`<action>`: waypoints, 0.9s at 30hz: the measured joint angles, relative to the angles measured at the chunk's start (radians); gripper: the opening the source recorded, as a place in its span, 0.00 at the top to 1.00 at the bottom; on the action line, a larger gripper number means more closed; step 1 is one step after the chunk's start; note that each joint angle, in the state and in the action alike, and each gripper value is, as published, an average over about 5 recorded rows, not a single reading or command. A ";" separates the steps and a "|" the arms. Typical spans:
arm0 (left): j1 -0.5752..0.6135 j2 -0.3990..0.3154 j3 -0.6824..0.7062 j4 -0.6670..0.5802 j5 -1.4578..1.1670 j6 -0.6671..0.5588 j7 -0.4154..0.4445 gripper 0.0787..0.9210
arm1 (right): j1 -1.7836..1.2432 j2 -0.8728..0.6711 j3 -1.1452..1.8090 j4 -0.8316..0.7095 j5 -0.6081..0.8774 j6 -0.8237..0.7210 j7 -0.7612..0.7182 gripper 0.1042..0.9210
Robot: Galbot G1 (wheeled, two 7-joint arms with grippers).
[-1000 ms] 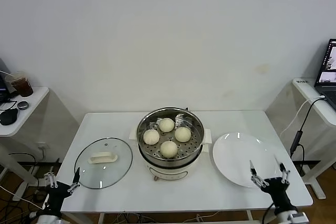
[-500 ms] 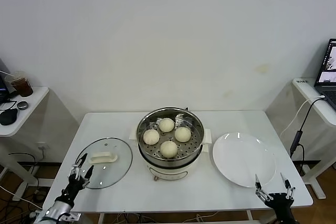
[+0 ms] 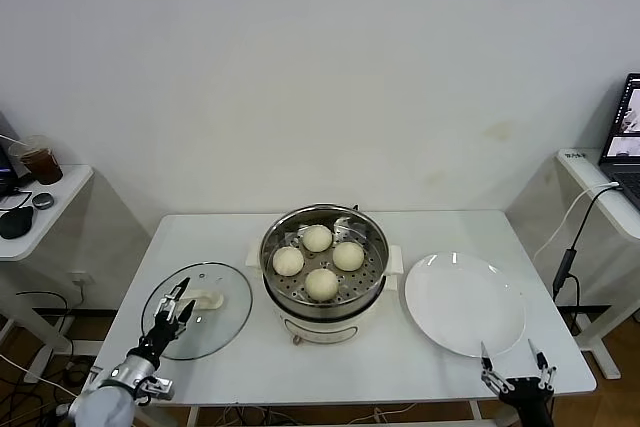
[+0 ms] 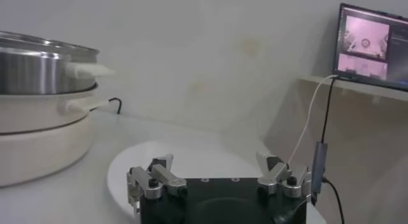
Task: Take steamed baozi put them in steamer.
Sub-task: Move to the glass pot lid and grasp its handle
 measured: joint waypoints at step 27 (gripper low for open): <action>-0.156 -0.019 0.039 0.191 0.020 0.001 -0.007 0.69 | -0.005 0.019 -0.033 0.000 -0.019 0.002 -0.006 0.12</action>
